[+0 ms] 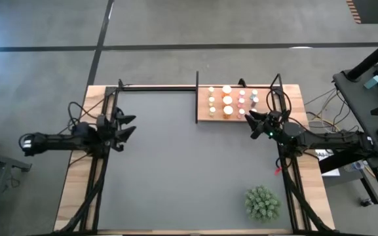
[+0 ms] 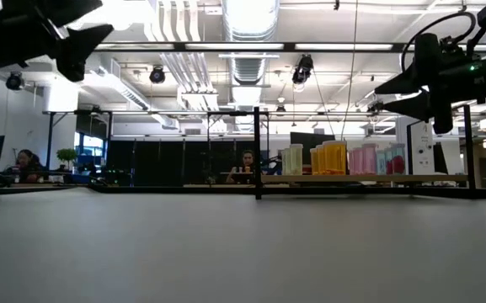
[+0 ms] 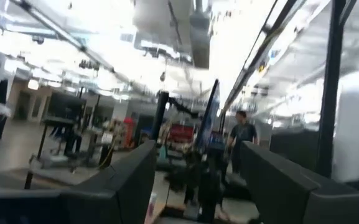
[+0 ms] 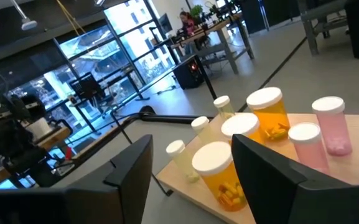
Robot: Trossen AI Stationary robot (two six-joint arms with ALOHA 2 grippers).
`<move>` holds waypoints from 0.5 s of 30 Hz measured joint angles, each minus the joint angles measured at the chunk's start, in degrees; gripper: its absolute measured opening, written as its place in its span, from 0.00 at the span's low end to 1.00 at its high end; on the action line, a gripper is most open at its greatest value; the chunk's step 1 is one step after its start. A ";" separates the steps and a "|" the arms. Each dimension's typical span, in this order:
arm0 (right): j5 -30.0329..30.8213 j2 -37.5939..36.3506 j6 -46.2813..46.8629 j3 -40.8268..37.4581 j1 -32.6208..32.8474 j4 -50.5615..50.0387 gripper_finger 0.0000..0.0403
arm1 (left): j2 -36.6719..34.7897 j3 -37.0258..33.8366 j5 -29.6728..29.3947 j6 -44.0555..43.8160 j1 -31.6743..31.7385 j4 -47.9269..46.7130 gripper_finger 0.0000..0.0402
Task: Pick and place medicine bottles onto shelf by color
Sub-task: Return to Home Position
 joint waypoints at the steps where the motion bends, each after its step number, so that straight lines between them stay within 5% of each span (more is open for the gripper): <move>1: -0.04 0.00 0.00 0.00 0.00 -0.02 0.51 | -0.88 -0.02 0.01 -0.01 -0.01 0.21 0.54; 15: -6.39 0.00 2.53 -0.04 0.00 0.00 0.44 | -8.32 -0.09 0.00 -0.01 0.01 0.36 0.54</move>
